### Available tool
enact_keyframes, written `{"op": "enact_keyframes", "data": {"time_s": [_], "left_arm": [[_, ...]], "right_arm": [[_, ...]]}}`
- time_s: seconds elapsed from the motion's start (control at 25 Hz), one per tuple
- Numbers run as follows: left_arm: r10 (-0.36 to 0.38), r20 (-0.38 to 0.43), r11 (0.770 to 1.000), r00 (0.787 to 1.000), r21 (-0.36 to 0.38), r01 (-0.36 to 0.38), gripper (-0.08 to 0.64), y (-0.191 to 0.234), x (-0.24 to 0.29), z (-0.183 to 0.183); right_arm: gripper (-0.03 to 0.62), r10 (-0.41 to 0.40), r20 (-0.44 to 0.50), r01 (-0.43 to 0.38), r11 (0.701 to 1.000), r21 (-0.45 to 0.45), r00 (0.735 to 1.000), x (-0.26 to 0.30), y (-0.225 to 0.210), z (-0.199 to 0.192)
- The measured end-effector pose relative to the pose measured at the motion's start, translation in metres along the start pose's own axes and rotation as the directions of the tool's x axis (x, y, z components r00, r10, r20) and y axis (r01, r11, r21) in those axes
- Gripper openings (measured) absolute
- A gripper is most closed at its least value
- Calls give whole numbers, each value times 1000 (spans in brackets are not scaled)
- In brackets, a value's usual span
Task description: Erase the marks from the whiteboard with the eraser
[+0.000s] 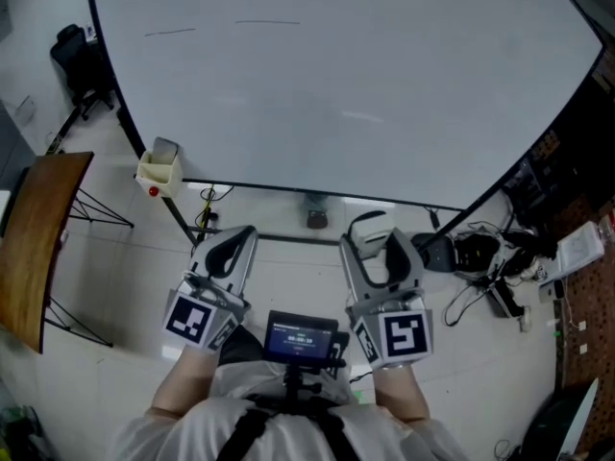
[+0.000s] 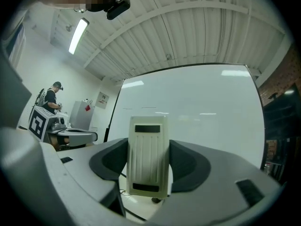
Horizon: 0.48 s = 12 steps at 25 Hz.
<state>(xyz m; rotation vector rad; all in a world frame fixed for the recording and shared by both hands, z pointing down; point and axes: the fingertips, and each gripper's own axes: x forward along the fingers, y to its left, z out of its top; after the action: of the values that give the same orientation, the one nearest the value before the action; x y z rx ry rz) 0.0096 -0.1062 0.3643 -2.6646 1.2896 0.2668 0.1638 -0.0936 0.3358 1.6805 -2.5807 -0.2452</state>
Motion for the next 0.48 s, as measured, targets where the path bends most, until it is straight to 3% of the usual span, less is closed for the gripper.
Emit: {"op": "enact_keyframes", "data": {"time_s": [0.16, 0.48], "left_arm": [[18, -34, 1000, 999, -21, -19, 6, -36, -14, -10], [25, -58, 999, 998, -25, -27, 6, -56, -25, -11]], "right_arm": [[259, 44, -24, -44, 999, 29, 999, -32, 1, -20], [259, 85, -36, -83, 994, 66, 996, -53, 3, -37]]}}
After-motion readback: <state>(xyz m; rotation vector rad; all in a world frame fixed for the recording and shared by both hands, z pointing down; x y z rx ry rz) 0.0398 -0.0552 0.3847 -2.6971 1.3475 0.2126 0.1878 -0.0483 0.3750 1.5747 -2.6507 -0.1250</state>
